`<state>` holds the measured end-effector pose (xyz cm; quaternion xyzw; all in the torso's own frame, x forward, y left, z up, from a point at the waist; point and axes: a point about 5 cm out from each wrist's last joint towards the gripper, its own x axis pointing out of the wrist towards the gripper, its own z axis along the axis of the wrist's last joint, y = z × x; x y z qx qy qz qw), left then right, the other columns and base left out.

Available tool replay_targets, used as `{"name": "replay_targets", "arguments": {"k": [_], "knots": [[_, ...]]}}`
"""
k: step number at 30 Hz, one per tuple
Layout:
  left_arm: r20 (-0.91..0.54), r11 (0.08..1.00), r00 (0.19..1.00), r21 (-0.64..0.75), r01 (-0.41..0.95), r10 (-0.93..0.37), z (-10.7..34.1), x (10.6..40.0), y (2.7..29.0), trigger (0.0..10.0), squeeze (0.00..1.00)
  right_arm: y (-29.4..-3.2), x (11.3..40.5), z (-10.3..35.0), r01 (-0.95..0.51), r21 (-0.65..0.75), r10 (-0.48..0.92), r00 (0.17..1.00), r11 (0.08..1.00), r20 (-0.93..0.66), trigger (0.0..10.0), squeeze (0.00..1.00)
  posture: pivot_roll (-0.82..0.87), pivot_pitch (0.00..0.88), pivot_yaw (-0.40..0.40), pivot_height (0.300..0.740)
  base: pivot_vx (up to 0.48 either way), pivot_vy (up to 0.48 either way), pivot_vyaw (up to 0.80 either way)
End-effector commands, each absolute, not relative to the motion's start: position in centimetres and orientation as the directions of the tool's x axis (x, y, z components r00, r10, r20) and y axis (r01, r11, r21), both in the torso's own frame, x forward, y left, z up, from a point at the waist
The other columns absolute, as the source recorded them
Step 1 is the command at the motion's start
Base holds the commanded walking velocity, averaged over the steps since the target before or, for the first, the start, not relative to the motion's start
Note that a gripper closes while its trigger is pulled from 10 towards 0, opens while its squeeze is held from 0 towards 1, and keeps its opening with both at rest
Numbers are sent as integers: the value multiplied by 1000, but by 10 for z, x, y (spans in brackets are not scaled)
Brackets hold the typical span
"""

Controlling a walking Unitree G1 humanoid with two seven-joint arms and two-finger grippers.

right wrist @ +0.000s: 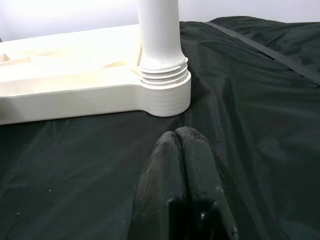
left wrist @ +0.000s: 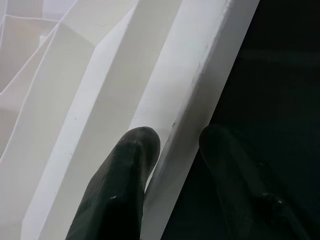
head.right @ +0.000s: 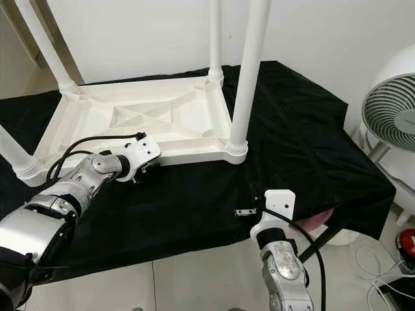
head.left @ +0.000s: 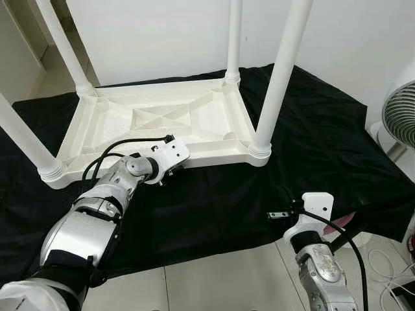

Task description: Building children table

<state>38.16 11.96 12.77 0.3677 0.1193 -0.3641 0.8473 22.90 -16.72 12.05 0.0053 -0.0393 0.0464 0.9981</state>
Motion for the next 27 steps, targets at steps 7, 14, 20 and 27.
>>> {"name": "replay_targets", "arguments": {"k": [7,14,20,27], "knots": [[-516,414,651,507,756,-557,117,374,121,10000,0,-163,231,118,-114,13,113,991,993,66,10000,0,-249,12,118,740,0,0,0],[-511,407,640,500,764,-574,118,374,120,9922,0,-161,231,117,-124,15,122,990,992,64,10000,0,-247,4,117,740,0,0,0],[-507,397,607,467,790,-613,120,372,119,10000,0,-161,231,116,-127,15,126,990,992,64,10000,0,-245,0,115,740,0,0,0],[-504,372,542,403,836,-672,121,369,115,10000,0,-159,232,116,-139,13,138,989,990,61,10000,0,-241,0,110,740,0,0,0]]}}
